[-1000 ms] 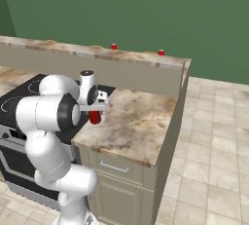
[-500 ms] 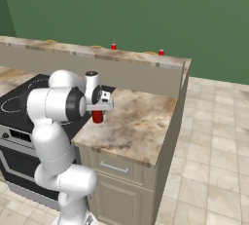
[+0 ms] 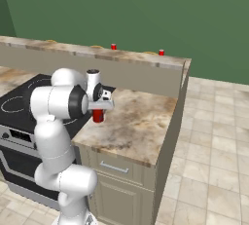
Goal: Four empty soda cans are scattered around the kitchen. Gather all the cans and cluster them next to the stove for recycling.
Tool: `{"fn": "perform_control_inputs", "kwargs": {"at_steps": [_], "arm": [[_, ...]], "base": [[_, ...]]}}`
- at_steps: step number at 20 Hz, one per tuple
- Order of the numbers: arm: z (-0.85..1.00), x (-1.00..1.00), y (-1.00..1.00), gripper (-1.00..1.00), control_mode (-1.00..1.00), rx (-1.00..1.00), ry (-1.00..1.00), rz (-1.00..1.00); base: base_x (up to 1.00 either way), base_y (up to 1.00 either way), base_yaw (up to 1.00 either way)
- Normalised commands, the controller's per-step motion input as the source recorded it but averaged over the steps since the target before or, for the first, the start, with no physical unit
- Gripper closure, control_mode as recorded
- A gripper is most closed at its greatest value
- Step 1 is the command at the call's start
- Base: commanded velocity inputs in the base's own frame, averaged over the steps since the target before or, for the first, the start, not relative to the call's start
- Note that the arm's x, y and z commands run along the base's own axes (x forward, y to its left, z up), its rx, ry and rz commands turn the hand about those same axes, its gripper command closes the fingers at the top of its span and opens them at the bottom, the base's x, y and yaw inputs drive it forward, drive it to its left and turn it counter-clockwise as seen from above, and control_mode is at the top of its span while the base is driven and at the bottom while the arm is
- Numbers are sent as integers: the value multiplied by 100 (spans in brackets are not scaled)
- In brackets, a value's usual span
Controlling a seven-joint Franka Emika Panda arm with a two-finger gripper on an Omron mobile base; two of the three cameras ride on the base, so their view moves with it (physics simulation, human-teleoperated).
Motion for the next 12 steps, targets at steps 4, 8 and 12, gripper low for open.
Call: {"fn": "perform_control_inputs", "kwargs": {"at_steps": [4, 8, 12], "arm": [[-38, -2, -2, -100, -100, 0, 4, -1], [-15, -1, -5, -100, -100, 0, 10, -7], [-2, -1, -2, -100, -100, 0, 1, -4]], "base": [[0, 0, 0], [0, 0, 0], [0, 0, 0]]}}
